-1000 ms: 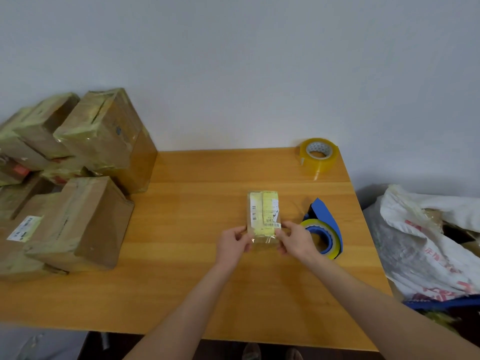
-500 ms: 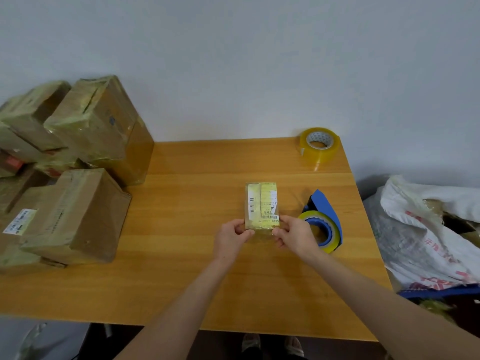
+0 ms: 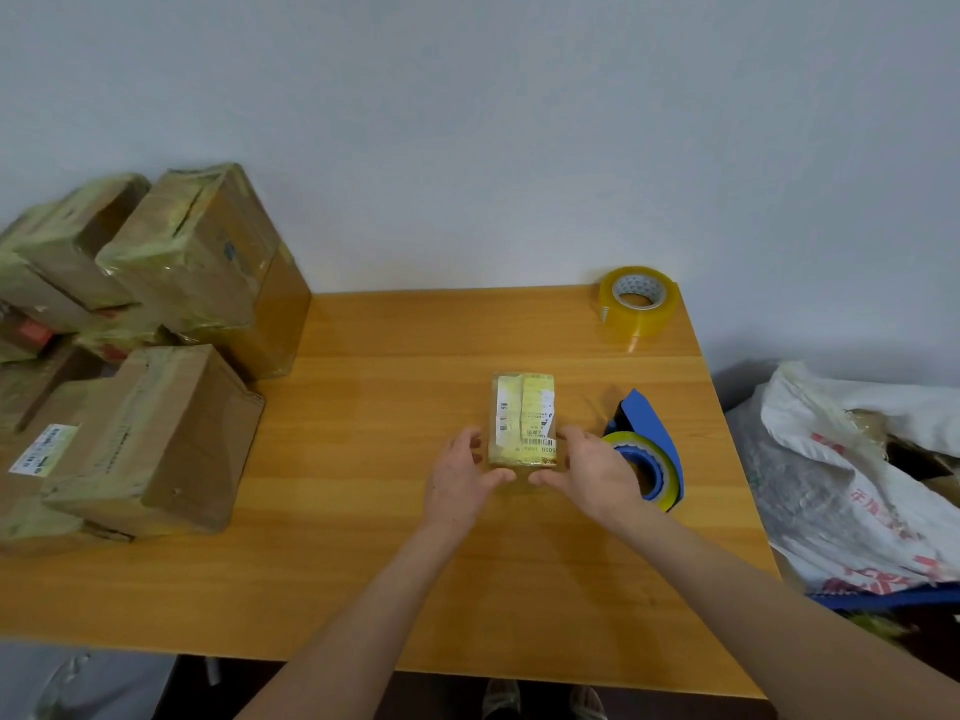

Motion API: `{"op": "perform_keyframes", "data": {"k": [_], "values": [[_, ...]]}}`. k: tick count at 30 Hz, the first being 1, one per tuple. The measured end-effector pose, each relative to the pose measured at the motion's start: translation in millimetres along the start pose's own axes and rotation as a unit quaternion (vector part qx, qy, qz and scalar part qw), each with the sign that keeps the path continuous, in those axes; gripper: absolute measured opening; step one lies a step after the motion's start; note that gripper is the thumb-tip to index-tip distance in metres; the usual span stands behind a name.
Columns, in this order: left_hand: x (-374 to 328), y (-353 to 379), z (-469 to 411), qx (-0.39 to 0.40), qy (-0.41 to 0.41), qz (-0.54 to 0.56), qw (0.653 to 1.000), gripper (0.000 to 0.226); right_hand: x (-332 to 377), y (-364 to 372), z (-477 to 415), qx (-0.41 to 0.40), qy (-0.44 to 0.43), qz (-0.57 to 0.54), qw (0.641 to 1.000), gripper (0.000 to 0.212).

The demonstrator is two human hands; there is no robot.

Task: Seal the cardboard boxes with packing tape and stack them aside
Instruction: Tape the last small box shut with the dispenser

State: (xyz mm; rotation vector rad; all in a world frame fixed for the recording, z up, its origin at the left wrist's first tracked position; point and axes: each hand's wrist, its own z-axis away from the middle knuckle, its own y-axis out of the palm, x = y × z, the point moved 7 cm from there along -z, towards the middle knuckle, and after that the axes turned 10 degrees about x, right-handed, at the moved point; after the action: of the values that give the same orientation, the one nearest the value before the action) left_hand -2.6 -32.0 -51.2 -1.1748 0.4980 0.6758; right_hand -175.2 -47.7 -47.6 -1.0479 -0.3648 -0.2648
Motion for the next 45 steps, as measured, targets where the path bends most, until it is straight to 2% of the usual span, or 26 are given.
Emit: {"op": "perform_keyframes", "data": {"k": [3,8,14,17,22,24,29,32,34,37,39,43,45], "values": [[-5.2,5.6,-2.8,0.026,0.024,-0.002,0.999,0.075,8.3,-2.1,1.6,-0.009,-0.035,-0.01,0.999,0.077],[-14.0,4.6,-4.1,0.014,0.053,-0.006,0.998,0.056,11.7,-4.5,0.8,-0.02,-0.028,-0.008,0.999,0.068],[-11.4,3.5,-2.4,0.014,0.067,0.026,0.997,0.063,13.3,-2.4,0.0,-0.024,-0.029,0.013,0.999,0.061],[-7.4,3.2,0.1,0.024,0.06,0.051,0.997,0.067,8.8,-1.8,-0.6,-0.021,-0.027,-0.005,0.999,0.063],[-2.9,3.7,0.2,0.033,0.058,0.063,0.996,0.049,1.7,-1.1,-2.5,-0.026,-0.001,-0.07,0.997,0.079],[0.5,4.8,-2.3,0.055,0.056,0.077,0.994,0.049,-0.5,-1.0,-4.7,-0.022,0.006,-0.09,0.996,0.082],[1.4,2.0,1.6,0.117,0.03,0.095,0.988,0.046,-13.0,8.5,-9.0,0.053,0.003,-0.098,0.994,0.07],[9.0,-0.2,1.9,0.085,-0.028,0.147,0.985,0.049,-21.6,8.3,-4.3,0.045,0.007,-0.146,0.988,0.065],[17.9,1.3,-0.7,0.058,-0.089,0.229,0.968,0.052,-24.8,5.2,-0.7,0.018,0.013,-0.197,0.98,0.061],[16.2,19.8,-0.6,0.096,-0.155,0.299,0.937,0.055,-24.4,6.6,1.9,0.011,0.024,-0.238,0.971,0.057],[13.5,31.2,1.6,0.109,-0.174,0.324,0.924,0.059,-20.6,11.7,3.1,0.024,0.017,-0.27,0.962,0.051],[21.3,38.3,8.2,0.095,-0.198,0.394,0.893,0.07,-20.2,6.3,6.7,0.0,0.006,-0.26,0.965,0.042],[21.7,36.1,11.1,0.107,-0.196,0.425,0.877,0.064,-14.7,1.2,7.9,0.003,-0.013,-0.257,0.966,0.042]]}}
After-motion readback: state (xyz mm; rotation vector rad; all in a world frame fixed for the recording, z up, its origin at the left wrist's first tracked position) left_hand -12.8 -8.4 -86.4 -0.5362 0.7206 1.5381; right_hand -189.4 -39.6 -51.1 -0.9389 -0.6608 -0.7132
